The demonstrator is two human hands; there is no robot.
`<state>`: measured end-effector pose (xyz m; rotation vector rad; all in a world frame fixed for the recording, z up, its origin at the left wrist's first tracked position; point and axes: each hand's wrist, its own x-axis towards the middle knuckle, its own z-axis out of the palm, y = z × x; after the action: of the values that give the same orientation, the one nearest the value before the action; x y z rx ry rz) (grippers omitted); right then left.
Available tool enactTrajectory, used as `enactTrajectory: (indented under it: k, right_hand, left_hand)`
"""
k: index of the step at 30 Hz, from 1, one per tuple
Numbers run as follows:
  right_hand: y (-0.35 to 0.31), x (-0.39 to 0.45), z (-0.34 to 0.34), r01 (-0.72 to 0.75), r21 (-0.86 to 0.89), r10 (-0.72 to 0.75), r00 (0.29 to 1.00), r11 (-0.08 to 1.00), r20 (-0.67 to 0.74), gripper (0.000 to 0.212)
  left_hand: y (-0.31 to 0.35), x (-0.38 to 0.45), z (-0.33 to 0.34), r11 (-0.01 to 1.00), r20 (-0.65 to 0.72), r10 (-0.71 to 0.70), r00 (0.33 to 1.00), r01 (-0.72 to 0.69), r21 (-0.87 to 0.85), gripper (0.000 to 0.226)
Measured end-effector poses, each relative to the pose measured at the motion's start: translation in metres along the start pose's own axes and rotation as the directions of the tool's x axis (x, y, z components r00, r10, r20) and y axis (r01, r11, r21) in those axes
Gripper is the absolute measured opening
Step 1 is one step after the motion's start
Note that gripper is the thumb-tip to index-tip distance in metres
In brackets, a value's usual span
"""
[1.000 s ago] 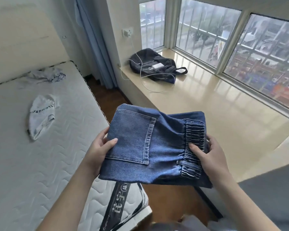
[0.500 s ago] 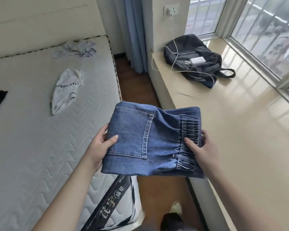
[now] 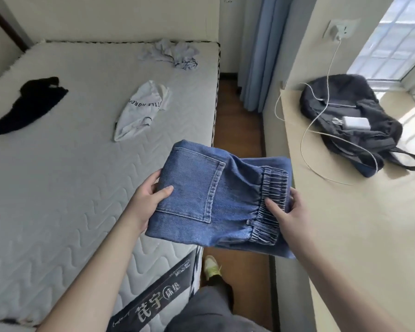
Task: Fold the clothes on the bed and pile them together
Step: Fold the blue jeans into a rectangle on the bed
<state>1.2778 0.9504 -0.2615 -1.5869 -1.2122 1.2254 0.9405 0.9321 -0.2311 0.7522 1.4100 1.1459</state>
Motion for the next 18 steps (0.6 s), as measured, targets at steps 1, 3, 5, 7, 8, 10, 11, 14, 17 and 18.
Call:
enactTrajectory:
  k: [1, 3, 5, 7, 8, 10, 11, 14, 17, 18]
  right_hand:
    - [-0.004, 0.011, 0.011, 0.000, -0.016, 0.000, 1.000, 1.000, 0.017, 0.053]
    - [-0.014, 0.033, 0.031, 0.009, -0.060, -0.006, 0.999, 0.998, 0.043, 0.048]
    - [-0.024, 0.050, 0.050, 0.013, -0.094, -0.007, 0.998, 0.995, 0.056, 0.045]
    - [-0.035, 0.069, 0.069, 0.022, -0.120, -0.013, 0.997, 0.992, 0.080, 0.045]
    - [-0.040, 0.079, 0.077, 0.026, -0.131, -0.013, 0.995, 0.991, 0.099, 0.046]
    - [-0.049, 0.096, 0.092, 0.035, -0.151, -0.015, 0.991, 0.988, 0.133, 0.047]
    - [-0.052, 0.106, 0.099, 0.034, -0.153, -0.011, 0.990, 0.988, 0.144, 0.047]
    - [-0.057, 0.137, 0.115, 0.024, -0.152, 0.005, 0.983, 0.988, 0.186, 0.048]
    - [-0.060, 0.170, 0.131, -0.013, -0.146, 0.046, 0.974, 0.989, 0.221, 0.048]
    - [-0.058, 0.182, 0.137, -0.030, -0.141, 0.062, 0.970, 0.990, 0.235, 0.048]
  left_hand:
    - [0.004, 0.010, -0.008, 1.000, -0.008, 0.004, 1.000, -0.003, 0.014, 0.050]
    - [0.013, 0.028, -0.025, 0.999, -0.013, 0.010, 1.000, -0.010, 0.042, 0.051]
    - [0.020, 0.043, -0.041, 0.997, -0.009, 0.008, 1.000, -0.008, 0.078, 0.053]
    - [0.026, 0.059, -0.052, 0.996, -0.038, 0.010, 0.999, -0.006, 0.094, 0.054]
    - [0.027, 0.066, -0.057, 0.996, -0.058, -0.001, 0.998, 0.007, 0.094, 0.054]
    - [0.029, 0.077, -0.065, 0.996, -0.098, -0.014, 0.995, 0.022, 0.084, 0.054]
    - [0.030, 0.085, -0.068, 0.997, -0.110, -0.018, 0.994, 0.026, 0.076, 0.054]
    - [0.031, 0.111, -0.077, 0.997, -0.157, -0.055, 0.986, 0.064, 0.050, 0.054]
    - [0.030, 0.142, -0.085, 0.992, -0.192, -0.097, 0.977, 0.111, 0.065, 0.058]
    - [0.029, 0.154, -0.089, 0.988, -0.209, -0.113, 0.971, 0.133, 0.084, 0.060]
